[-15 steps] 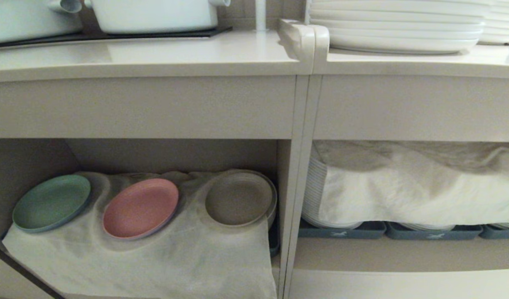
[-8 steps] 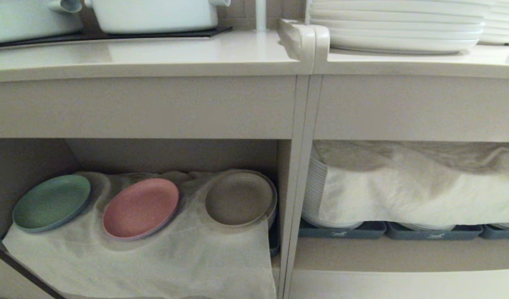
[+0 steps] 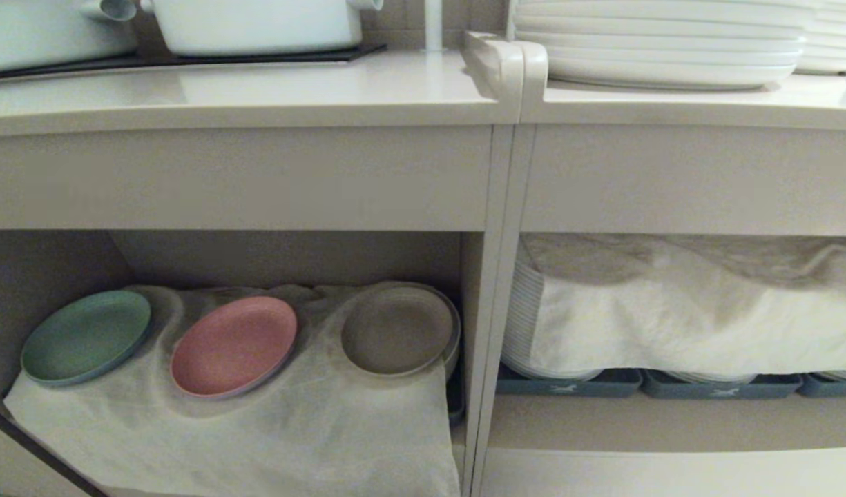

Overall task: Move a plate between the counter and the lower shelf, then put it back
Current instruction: Pick up the plate in the cupboard

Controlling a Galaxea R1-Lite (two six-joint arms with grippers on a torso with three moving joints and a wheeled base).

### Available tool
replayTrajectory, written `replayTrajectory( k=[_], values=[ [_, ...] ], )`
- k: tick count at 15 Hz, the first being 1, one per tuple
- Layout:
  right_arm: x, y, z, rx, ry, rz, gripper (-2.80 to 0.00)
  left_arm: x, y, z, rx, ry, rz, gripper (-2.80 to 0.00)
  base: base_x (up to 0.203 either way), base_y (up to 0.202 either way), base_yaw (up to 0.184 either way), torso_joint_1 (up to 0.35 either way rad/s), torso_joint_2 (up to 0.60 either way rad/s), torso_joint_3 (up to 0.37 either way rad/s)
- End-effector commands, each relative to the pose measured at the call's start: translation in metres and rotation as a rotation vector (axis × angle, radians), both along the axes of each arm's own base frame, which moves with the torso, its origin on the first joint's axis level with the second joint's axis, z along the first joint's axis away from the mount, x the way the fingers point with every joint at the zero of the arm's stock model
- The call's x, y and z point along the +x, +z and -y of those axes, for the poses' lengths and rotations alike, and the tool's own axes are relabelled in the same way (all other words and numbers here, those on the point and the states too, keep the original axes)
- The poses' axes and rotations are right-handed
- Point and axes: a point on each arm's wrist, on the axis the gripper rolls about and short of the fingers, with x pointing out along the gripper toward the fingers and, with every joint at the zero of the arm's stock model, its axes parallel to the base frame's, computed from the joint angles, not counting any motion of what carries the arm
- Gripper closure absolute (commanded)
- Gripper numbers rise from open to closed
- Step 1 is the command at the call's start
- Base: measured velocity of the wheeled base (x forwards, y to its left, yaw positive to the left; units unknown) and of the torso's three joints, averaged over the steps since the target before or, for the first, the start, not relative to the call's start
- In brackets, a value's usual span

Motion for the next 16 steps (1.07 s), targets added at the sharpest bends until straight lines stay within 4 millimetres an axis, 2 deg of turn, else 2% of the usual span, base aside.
replayTrajectory(
  k=[1, 16],
  values=[
    [0.0001, 0.0000, 0.0000, 0.000, 0.000, -0.001, 0.00, 0.0000, 0.0000, 0.0000, -0.002, -0.001, -0.001, 0.00, 0.000, 0.000, 0.000, 0.000, 0.00, 0.000],
    [0.0001, 0.0000, 0.0000, 0.000, 0.000, -0.001, 0.00, -0.0001, 0.0001, 0.0000, -0.014, -0.002, -0.002, 0.00, 0.000, 0.000, 0.000, 0.000, 0.00, 0.000]
  ],
)
